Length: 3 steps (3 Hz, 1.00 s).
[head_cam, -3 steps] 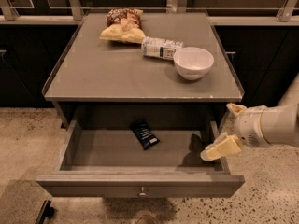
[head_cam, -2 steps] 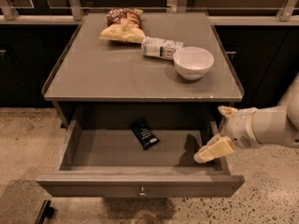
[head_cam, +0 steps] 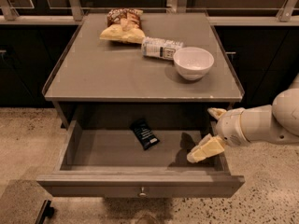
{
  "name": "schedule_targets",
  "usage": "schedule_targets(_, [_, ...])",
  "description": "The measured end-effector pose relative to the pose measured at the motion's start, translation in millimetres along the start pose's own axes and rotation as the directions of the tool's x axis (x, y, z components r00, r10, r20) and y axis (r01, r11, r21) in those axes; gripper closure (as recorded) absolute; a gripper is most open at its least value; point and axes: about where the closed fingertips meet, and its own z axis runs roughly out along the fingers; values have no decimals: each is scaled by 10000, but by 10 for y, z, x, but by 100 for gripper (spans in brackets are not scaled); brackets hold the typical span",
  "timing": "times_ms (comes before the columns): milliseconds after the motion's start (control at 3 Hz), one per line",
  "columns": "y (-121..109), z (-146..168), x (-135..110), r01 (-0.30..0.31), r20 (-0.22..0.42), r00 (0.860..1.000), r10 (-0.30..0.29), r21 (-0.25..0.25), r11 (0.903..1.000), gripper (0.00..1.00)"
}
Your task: Pick rxbar blueberry from top drawer and place on counter
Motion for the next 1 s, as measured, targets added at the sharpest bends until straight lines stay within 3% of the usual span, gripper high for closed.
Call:
schedule_targets(333, [-30,-41,67,-246,315,9992,225,675,9974,0])
schedule_targets(667, [-204,184,132,-555,1163,9924,399,1336,9895,0])
schedule_targets(1000, [-368,473,171,-744,1767,9830,488,1411,9872,0])
